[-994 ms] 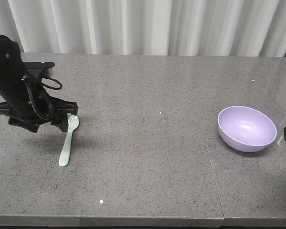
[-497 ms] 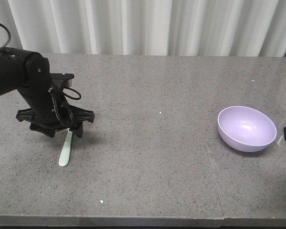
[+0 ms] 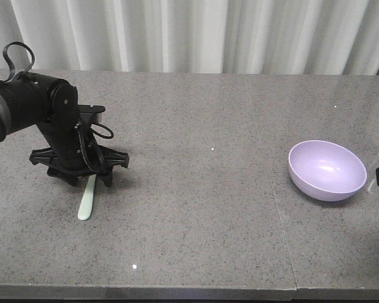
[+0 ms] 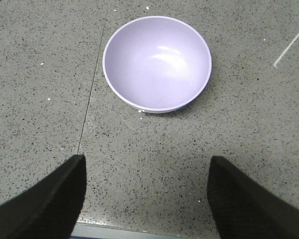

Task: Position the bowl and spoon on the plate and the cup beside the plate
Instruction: 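Lower the left gripper onto the pale green spoon handle and close, then lift the spoon with the left gripper toward the robot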

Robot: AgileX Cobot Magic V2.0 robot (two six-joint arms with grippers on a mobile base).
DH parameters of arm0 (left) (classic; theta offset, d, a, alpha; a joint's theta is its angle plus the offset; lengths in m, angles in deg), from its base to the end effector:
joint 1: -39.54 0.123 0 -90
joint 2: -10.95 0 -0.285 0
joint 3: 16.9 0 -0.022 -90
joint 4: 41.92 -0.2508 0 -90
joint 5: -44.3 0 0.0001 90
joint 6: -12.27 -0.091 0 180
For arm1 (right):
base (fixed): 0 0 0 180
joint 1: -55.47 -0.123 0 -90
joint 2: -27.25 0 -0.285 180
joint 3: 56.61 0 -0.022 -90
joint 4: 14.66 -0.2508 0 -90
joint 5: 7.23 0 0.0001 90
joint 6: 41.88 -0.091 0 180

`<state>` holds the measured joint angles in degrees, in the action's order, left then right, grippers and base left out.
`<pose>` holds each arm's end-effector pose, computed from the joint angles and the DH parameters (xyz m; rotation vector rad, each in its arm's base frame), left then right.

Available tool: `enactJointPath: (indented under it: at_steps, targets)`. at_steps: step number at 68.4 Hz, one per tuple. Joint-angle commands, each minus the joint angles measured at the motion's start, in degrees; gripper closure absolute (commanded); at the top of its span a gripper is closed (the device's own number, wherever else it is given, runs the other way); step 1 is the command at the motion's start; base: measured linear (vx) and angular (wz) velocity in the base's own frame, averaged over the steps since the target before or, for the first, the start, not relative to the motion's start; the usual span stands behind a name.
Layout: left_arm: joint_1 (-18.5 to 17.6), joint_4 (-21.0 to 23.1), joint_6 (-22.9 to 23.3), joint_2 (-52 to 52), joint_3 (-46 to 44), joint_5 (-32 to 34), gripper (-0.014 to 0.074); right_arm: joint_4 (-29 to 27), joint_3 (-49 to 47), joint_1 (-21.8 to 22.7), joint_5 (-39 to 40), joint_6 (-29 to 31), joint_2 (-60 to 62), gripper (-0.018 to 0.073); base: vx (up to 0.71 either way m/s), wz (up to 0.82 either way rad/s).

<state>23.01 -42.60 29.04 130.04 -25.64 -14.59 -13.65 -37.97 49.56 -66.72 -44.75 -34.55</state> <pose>0.3821 -0.1124 0.2160 0.0015 2.9579 -0.0646 0.1667 0.0159 0.3678 -0.0690 2.4416 0.0457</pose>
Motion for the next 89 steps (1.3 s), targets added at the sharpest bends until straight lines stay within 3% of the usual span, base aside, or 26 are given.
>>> enactJointPath:
  at_steps: [1,10,21,41,67,89]
  targets:
    - [-0.2,1.1,0.6,-1.7,-1.0,-0.8,0.0199,0.2,-1.9,0.4,3.2,0.5,0.4,0.005,0.0,0.0]
    - [-0.2,1.1,0.6,-1.7,-1.0,-1.2,0.0354,0.2,-1.9,0.4,3.2,0.5,0.4,0.005,0.0,0.0]
    - [-0.2,0.7,0.6,-1.7,-1.0,-1.1,0.0607,0.2,-1.9,0.4,3.2,0.5,0.4,0.005,0.0,0.0]
    - [-0.2,0.1,0.6,-5.6,-1.0,-1.8,0.0604,0.2,-1.9,0.4,3.2,0.5,0.4,0.005,0.0,0.0]
    - [-0.2,-0.2,0.6,-25.3,-1.0,-5.1,0.0604,0.3,-1.9,0.4,3.2,0.5,0.4,0.0052,0.0,0.0]
    - [-0.2,-5.0,0.7,-38.0,-1.0,-10.4,0.0604,0.3,-1.9,0.4,3.2,0.5,0.4,0.0052,0.0,0.0]
